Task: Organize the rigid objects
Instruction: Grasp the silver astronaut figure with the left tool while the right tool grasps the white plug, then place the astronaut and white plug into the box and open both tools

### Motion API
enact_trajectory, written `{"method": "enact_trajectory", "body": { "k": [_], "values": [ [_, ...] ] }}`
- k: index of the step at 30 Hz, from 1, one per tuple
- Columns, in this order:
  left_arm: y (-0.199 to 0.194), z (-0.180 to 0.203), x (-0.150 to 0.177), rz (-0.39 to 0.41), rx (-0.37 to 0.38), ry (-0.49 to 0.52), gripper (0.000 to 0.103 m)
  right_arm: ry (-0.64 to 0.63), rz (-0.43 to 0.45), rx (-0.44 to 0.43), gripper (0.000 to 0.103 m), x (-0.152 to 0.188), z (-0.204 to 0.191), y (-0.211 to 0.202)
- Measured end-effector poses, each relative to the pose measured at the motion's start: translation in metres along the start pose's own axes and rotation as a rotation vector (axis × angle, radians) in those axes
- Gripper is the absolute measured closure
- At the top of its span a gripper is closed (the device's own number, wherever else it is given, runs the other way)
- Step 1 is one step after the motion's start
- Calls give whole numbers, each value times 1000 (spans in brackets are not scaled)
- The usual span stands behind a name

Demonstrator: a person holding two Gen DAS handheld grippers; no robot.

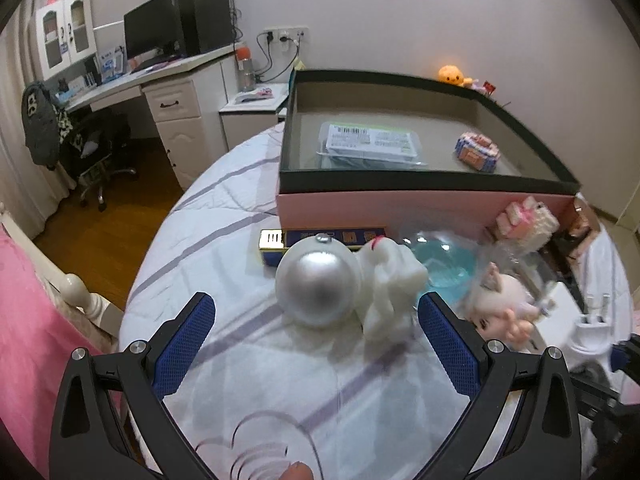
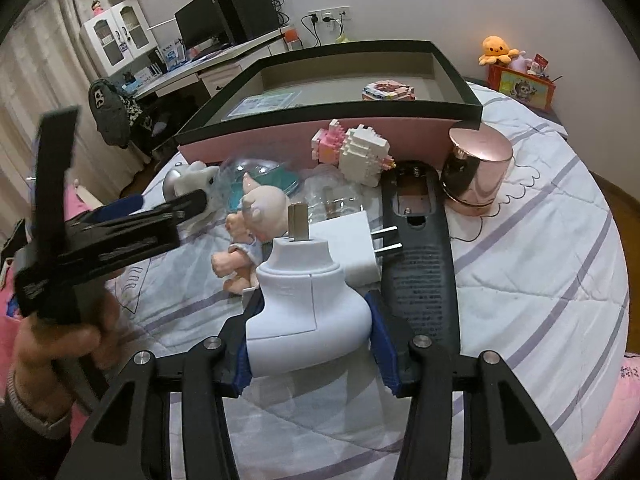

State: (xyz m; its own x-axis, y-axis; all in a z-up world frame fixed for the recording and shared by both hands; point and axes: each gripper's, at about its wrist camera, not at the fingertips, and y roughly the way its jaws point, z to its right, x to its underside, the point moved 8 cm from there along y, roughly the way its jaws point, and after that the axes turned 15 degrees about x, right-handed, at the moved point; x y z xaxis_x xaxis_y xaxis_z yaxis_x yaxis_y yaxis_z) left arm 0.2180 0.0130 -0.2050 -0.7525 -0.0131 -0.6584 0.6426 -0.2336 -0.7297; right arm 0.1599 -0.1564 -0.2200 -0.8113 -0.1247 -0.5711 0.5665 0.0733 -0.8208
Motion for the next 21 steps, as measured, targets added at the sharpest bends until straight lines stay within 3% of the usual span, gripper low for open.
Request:
{"method": "enact_trajectory", "body": {
  "k": [3, 6, 21],
  "values": [
    [13, -5, 0, -29, -7, -18, 3, 0, 3, 2, 53, -3, 2, -1],
    [17, -3, 1, -43, 44, -28, 32, 1, 13, 1, 53, -6, 3, -4],
    [-30, 3, -3, 20, 94, -12, 33, -13, 92, -5, 53, -31, -8, -29]
  ]
}}
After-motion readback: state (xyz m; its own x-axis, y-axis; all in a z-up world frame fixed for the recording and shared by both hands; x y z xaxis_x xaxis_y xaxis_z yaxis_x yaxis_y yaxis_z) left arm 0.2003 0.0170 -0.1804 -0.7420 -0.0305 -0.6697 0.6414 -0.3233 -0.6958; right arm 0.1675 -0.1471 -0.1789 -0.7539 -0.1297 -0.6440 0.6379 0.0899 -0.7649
